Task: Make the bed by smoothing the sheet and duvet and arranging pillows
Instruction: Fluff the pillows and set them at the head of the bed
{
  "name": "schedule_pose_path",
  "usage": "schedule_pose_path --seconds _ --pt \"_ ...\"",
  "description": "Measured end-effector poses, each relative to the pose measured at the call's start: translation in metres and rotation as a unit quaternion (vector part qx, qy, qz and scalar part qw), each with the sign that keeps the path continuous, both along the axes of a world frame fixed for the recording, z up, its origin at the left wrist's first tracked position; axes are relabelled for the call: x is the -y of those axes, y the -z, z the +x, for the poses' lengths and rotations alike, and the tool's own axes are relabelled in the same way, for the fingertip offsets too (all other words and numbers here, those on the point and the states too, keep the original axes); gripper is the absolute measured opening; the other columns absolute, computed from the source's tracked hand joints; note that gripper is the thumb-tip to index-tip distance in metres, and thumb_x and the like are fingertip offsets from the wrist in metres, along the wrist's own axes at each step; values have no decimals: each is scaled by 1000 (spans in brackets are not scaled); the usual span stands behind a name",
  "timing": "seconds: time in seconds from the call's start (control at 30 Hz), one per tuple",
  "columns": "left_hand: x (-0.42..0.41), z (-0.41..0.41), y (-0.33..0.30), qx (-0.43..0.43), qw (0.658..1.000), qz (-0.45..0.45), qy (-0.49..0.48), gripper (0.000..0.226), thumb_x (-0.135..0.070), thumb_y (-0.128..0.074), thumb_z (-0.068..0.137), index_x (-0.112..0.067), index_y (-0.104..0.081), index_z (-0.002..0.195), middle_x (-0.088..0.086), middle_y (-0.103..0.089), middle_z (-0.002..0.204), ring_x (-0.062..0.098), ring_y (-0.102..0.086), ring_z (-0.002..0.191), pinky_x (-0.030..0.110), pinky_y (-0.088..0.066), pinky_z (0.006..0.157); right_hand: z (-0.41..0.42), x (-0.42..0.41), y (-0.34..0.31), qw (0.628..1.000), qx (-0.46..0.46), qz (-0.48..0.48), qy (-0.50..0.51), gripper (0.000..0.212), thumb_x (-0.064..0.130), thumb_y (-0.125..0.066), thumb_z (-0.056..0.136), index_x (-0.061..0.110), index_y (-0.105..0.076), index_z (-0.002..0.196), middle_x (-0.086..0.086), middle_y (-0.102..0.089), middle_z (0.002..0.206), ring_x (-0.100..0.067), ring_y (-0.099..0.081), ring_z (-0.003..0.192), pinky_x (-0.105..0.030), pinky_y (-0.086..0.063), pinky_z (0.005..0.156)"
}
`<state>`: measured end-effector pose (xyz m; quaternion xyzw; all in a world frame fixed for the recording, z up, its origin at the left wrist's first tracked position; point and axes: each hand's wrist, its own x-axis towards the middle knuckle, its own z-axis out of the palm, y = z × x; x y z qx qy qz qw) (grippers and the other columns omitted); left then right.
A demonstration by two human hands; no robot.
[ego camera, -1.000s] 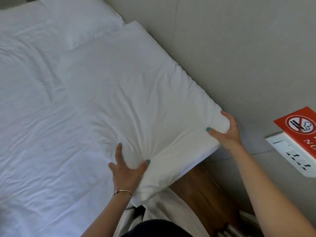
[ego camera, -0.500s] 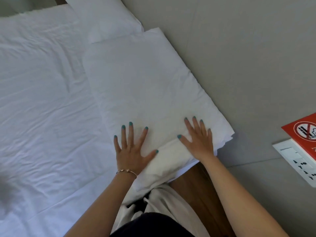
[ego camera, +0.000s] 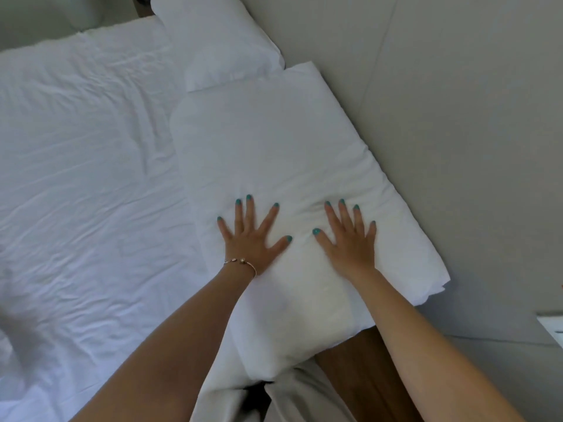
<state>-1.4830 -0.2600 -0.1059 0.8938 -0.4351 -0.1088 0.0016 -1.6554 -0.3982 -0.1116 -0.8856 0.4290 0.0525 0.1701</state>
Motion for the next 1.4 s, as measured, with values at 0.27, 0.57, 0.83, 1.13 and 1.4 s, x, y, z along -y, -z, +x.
schedule_pose_path --seconds 0.27,0.57,0.83,1.13,1.4 --pt "-11 -6 11 40 996 -76 -1 65 -62 -30 91 -37 -24 150 11 -16 160 30 -13 148 64 -11 113 -9 -12 11 998 49 -15 33 63 59 -5 94 39 -3 153 10 -1 162 -15 2 150 -47 0 120" --pt "-82 34 13 -24 988 -76 133 57 -51 -26 98 -34 -20 152 0 -15 161 21 -18 148 45 -18 118 61 -79 -3 992 -16 -12 127 63 47 -10 100 19 3 155 2 2 163 -26 2 149 -57 -3 117" --pt "-317 159 25 -65 997 4 -46 85 -65 37 70 -38 15 148 -2 -1 162 20 0 150 36 -2 119 173 -265 -5 995 -89 -7 -48 77 55 -10 88 17 3 154 6 9 160 -29 5 149 -52 8 114" --pt "-646 297 6 -39 931 26 -361 60 -52 -8 96 -35 4 153 -2 5 163 21 -1 149 47 -10 119 385 -528 -26 907 -87 219 -348 71 36 -47 97 34 -4 154 13 8 162 -17 -7 149 -40 -26 115" --pt "-816 328 35 -257 679 -102 -681 97 -94 -40 61 -66 18 134 9 -12 156 39 -26 139 59 -27 108 493 -679 13 918 -138 277 -248 125 79 -68 58 58 25 138 -17 -5 157 -38 -22 141 -52 -26 113"
